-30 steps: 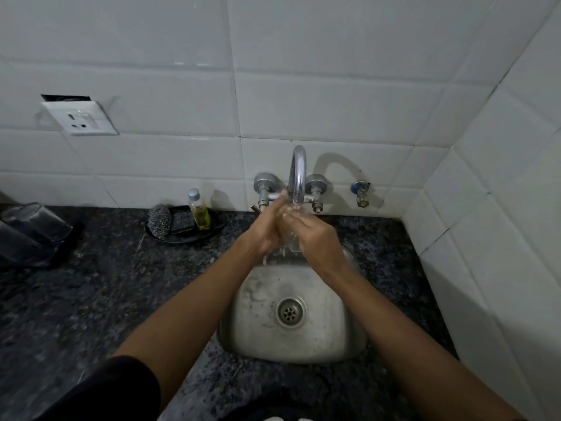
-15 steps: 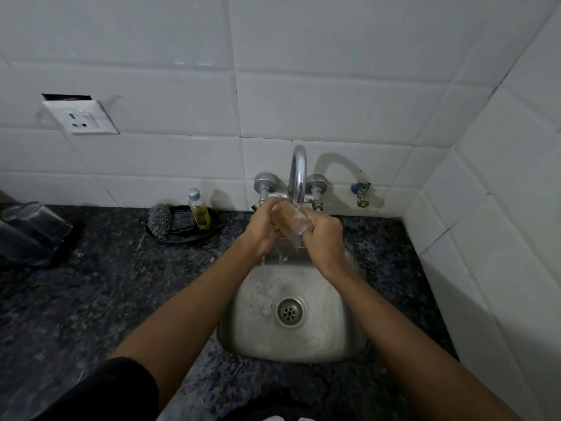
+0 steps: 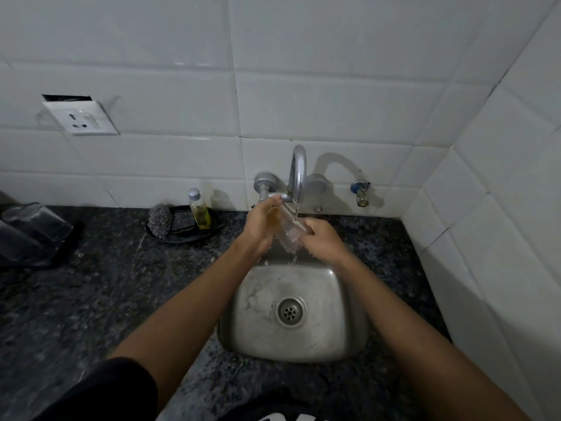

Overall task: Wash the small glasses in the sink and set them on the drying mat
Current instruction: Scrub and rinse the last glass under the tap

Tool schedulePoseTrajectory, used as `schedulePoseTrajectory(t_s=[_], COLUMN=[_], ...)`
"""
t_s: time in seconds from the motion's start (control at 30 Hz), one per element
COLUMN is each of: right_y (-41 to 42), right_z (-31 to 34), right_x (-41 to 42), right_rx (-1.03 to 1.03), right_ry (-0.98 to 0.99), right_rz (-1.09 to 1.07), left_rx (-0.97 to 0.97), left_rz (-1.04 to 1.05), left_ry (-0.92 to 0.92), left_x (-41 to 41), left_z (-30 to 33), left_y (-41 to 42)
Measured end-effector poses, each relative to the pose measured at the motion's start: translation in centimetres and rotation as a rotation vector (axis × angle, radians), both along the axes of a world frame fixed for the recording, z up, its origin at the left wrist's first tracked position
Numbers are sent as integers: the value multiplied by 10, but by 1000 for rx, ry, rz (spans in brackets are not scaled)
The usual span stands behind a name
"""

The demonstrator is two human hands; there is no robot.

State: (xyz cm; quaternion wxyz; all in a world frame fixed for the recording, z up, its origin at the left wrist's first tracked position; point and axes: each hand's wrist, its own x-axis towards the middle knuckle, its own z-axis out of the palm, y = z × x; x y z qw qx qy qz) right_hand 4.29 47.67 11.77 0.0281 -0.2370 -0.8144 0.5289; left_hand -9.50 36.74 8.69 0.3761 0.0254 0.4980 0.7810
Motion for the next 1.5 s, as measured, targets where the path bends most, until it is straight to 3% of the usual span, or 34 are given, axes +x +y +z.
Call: schedulePoseTrajectory(t_s=[0.13,0.23,0.3,0.47,0.63,0.7,0.83,0.87,0.93,0.97,1.03,1.2,1.27,1.33,1.4,1.5], right_y=[11,11,7,7,17,12,-1,-2,2,6,13,8,5,5,8,11], right_z=[4,-2,-5,-12,-2,4,4,4,6,6,6,-1,-1,5,10,13], right_x=[17,18,17,17,19,18,13,14,15,16,18,16,17,18,20,23], right_rx=[-584,-545,-449,-289,-250,-125,412,400,157,43,16,601,440,47,-118,359], right_ry=[-13,-39,-58,-51,-122,-127,-6,44,78,34,-62,81,154,94,11,42], right_rz=[239,198,120,-28,7,44,34,21,1,10,56,93,46,-41,-62,79], left_rx=[74,20,-75,-268,-368,-396,-429,-451,-490,-500,-504,-528,-532,-522,-521,-510], left_rz=[1,-33,-66,-377,-544,-510,-462,-445,-396,-386,-412,-393,-390,-363,-336,-360], left_ry=[20,202,474,1632,2034,2057,2015,1983,1937,1943,1968,1912,1901,1921,1944,1941], left_x=[4,17,24,10,-7,-2,2,1,-1,-2,1,10,10,10,13,19], left_z=[3,9,10,3,-3,-6,-3,-1,1,0,-2,-1,4,5,2,0], left_y=[-7,-4,-6,-26,-41,-39,-28,-29,-33,-34,-34,-28,-29,-28,-27,-25])
